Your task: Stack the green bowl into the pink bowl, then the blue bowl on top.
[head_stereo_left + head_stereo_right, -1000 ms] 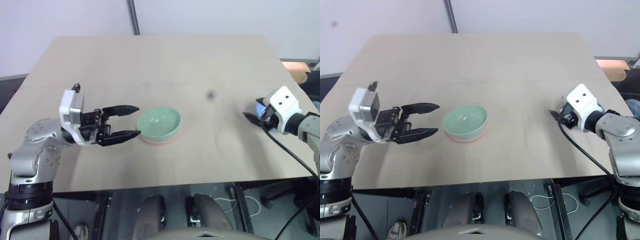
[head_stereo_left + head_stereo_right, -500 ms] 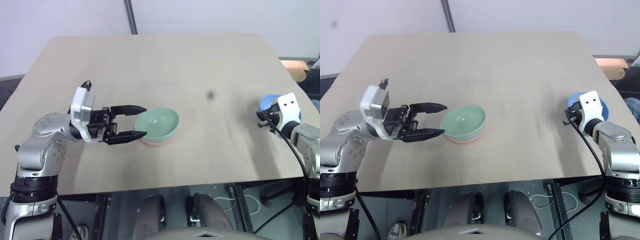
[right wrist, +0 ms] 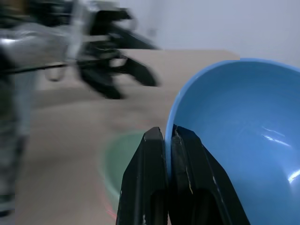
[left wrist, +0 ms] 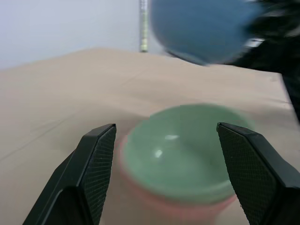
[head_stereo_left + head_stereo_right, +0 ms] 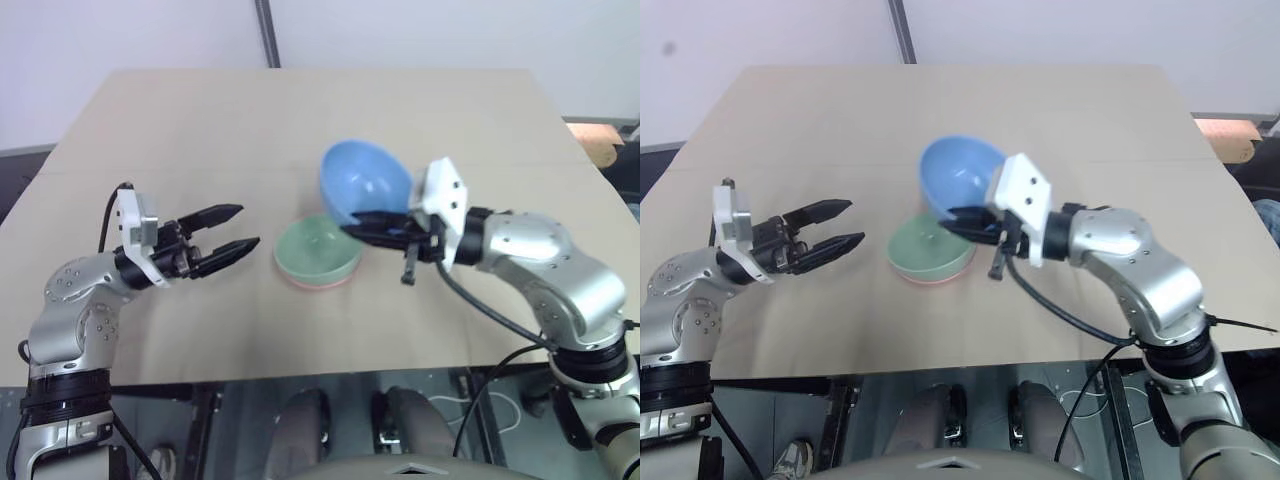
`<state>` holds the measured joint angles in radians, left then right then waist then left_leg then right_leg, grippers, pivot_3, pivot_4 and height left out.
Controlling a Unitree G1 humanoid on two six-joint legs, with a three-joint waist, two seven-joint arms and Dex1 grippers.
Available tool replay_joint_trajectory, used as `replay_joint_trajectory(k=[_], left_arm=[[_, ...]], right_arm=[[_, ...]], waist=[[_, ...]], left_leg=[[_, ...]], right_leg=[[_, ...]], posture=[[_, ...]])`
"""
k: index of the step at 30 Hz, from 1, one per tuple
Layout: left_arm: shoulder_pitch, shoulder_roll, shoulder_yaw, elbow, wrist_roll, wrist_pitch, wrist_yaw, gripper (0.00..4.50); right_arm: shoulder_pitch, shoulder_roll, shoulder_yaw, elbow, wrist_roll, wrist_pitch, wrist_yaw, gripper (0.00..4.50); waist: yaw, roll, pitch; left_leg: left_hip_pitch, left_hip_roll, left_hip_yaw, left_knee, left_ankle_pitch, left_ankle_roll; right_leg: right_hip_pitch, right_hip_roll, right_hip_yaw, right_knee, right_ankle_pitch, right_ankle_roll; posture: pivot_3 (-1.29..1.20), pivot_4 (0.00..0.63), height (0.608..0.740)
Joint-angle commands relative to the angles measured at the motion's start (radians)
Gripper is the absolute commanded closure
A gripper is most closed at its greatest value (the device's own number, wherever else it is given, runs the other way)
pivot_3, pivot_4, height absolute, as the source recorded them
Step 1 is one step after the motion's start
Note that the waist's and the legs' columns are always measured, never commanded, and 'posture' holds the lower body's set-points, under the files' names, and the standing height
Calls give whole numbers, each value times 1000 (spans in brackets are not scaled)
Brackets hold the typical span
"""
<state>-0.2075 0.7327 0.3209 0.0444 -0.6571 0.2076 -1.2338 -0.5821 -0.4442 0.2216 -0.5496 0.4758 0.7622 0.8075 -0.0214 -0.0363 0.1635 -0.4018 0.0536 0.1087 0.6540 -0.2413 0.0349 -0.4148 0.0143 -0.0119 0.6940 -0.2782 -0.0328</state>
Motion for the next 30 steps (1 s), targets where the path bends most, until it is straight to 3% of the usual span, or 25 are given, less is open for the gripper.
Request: replay_joint_trajectory(k=[1, 2, 3, 6, 11, 18, 23, 30], left_arm=[[9, 7, 41, -8, 8, -27, 18, 857], [12, 7, 43, -13, 8, -25, 24, 857], [16, 7, 44, -20, 5, -20, 28, 857], [29, 10, 48, -44, 2, 0, 52, 857], [72, 19, 61, -124, -11, 51, 101, 857], [91, 7, 58, -153, 0, 28, 127, 857], [71, -2, 36, -140, 2, 24, 125, 857], [53, -14, 18, -128, 11, 19, 117, 857]], right_arm=[[-37, -52, 83, 119, -70, -130, 121, 4415], [-45, -72, 112, 155, -105, -177, 156, 4415], [-51, -74, 118, 179, -106, -193, 173, 3557], [-56, -74, 126, 224, -108, -244, 221, 2462], [-54, -44, 7, 188, -38, -233, 179, 20], [-27, -33, -133, 76, 94, -130, 70, 20], [14, -8, -180, 134, 116, -116, -2, 20], [-14, 182, -147, 313, 97, -197, -61, 20]], waist=[[6, -1, 0], [8, -1, 0], [10, -1, 0], [8, -1, 0], [4, -1, 0], [6, -1, 0], [6, -1, 0], [1, -1, 1]], left_leg=[[0, 0, 0, 1, -1, 1], [0, -1, 1, 2, -1, 2], [0, -1, 1, 2, -2, 3], [0, -1, 0, 3, -2, 3], [0, 0, 0, 1, -1, 2], [0, 0, 0, 1, -1, 2], [0, 0, 0, 1, -1, 2], [1, 0, 0, 0, -1, 1]], right_leg=[[0, -1, 0, 0, 0, -1], [0, -1, 0, 0, 1, -1], [0, -1, 0, 0, 1, -2], [0, -2, 0, 0, 1, -2], [0, -1, 0, 1, 1, -3], [0, -1, 0, 1, 1, -3], [1, -1, 0, 1, 1, -3], [0, 0, 0, 2, 1, -3]], posture=[[0, 150, 740], [0, 150, 740], [0, 150, 740], [0, 150, 740], [0, 150, 740], [0, 150, 740], [0, 150, 740], [0, 150, 740]])
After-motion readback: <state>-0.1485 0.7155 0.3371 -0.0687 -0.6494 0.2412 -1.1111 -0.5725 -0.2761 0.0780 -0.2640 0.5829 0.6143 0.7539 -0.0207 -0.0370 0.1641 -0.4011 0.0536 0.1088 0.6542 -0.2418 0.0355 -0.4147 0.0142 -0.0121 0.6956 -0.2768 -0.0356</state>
